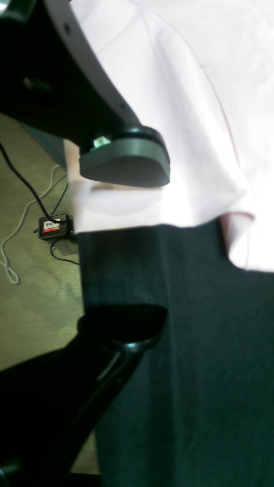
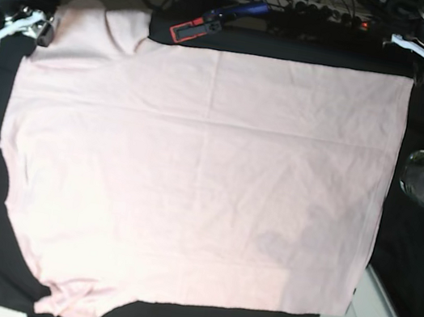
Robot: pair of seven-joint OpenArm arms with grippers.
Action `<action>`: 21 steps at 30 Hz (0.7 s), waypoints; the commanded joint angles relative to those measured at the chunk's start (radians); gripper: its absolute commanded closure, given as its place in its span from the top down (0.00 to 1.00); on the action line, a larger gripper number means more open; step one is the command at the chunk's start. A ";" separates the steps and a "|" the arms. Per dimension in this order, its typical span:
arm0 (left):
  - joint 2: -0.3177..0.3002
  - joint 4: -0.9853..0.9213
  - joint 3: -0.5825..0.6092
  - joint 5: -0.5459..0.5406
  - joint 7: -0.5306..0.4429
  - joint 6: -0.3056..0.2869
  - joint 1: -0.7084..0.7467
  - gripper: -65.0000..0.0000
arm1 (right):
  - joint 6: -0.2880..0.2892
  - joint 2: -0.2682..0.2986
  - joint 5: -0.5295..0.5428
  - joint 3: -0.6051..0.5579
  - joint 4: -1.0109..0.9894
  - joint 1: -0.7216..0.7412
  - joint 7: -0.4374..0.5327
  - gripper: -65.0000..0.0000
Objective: Fold the T-shirt properly
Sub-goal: 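Move both grippers down toward the shirt's shoulder corners, then grasp the shirt's shoulder edges with both grippers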
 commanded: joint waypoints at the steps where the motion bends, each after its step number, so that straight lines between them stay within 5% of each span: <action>1: -0.011 0.009 -0.006 -0.008 -0.026 0.002 0.002 0.00 | 0.046 -0.049 -0.009 -0.042 -0.012 -0.011 -0.120 0.69; 14: -0.011 0.012 -0.006 -0.008 -0.026 0.002 -0.022 0.00 | 0.046 -0.098 -0.012 -0.089 0.101 -0.059 -0.138 0.67; 21: -0.011 -0.005 -0.006 -0.017 -0.024 0.002 -0.041 0.00 | 0.046 -0.092 -0.012 -0.088 0.100 -0.056 -0.137 0.23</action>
